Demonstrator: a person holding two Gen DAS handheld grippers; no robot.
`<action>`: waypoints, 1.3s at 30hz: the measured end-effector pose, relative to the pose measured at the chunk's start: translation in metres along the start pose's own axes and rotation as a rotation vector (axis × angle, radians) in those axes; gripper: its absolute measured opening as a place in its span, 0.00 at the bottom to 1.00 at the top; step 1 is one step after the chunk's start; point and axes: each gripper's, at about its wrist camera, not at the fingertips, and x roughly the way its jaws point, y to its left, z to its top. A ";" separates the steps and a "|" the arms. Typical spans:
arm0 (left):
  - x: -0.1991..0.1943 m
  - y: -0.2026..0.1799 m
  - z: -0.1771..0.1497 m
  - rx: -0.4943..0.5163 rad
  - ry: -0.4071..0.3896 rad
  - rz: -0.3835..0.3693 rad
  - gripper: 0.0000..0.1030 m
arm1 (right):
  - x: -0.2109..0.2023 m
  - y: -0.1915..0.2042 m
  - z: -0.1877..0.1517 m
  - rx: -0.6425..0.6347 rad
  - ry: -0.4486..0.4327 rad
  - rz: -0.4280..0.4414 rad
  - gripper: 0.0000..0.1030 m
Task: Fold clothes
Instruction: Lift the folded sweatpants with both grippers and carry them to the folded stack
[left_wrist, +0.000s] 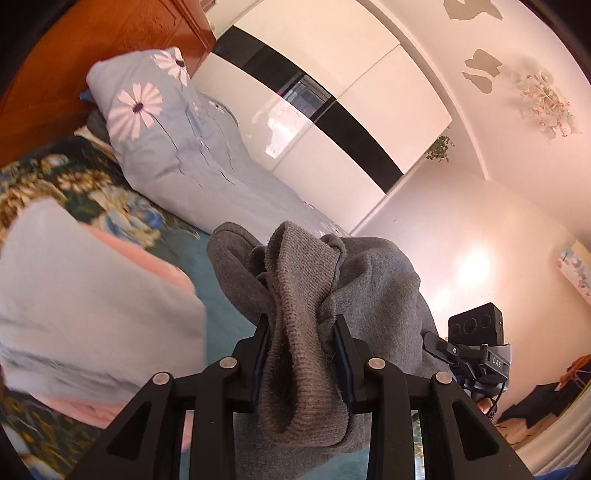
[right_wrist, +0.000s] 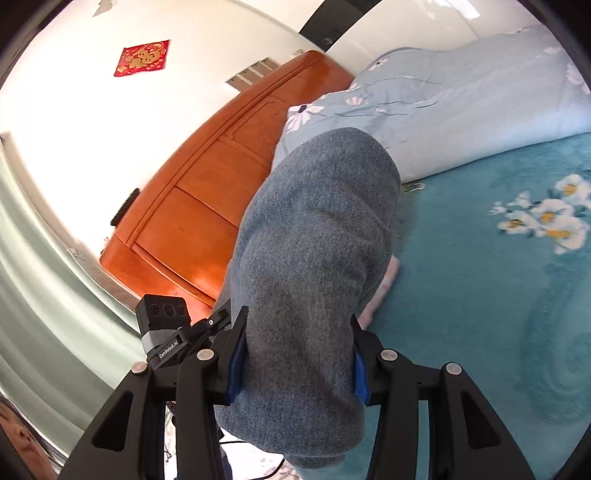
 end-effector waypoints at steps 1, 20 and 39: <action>-0.010 0.012 0.015 0.012 -0.004 0.027 0.32 | 0.022 0.001 0.006 0.007 0.009 0.034 0.46; 0.010 0.216 0.039 -0.145 0.120 0.216 0.39 | 0.223 -0.065 -0.015 0.101 0.159 -0.010 0.47; -0.014 0.105 0.073 0.202 0.102 0.433 0.75 | 0.185 -0.006 0.042 -0.233 0.128 -0.188 0.51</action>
